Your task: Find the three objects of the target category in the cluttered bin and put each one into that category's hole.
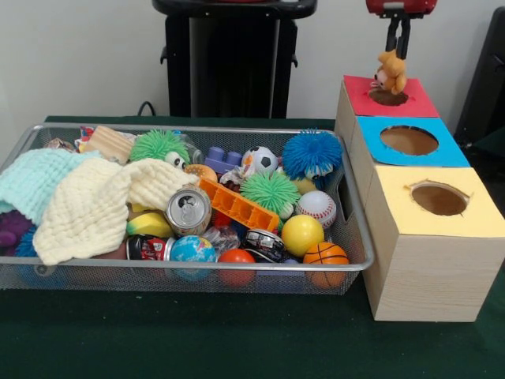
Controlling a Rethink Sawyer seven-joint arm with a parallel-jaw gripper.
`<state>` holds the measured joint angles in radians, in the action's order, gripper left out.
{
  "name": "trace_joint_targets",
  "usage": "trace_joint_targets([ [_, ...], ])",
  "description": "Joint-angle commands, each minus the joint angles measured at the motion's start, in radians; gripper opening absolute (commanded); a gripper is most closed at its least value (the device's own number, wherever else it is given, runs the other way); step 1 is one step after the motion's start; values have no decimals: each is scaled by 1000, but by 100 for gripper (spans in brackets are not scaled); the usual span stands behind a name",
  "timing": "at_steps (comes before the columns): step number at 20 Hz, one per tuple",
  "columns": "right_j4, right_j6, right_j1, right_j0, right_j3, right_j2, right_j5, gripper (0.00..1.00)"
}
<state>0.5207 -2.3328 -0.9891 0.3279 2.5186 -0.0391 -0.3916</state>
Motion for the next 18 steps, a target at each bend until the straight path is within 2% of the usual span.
trace_joint_targets([
  [1, 39, -156, 28, -2, -38, -28, 65, 100],
  [14, 48, -120, 32, 31, -68, -81, 71, 100],
  [16, 31, -135, 30, 16, -67, -73, 59, 100],
  [18, 4, -106, 14, -10, -73, -83, 76, 100],
])
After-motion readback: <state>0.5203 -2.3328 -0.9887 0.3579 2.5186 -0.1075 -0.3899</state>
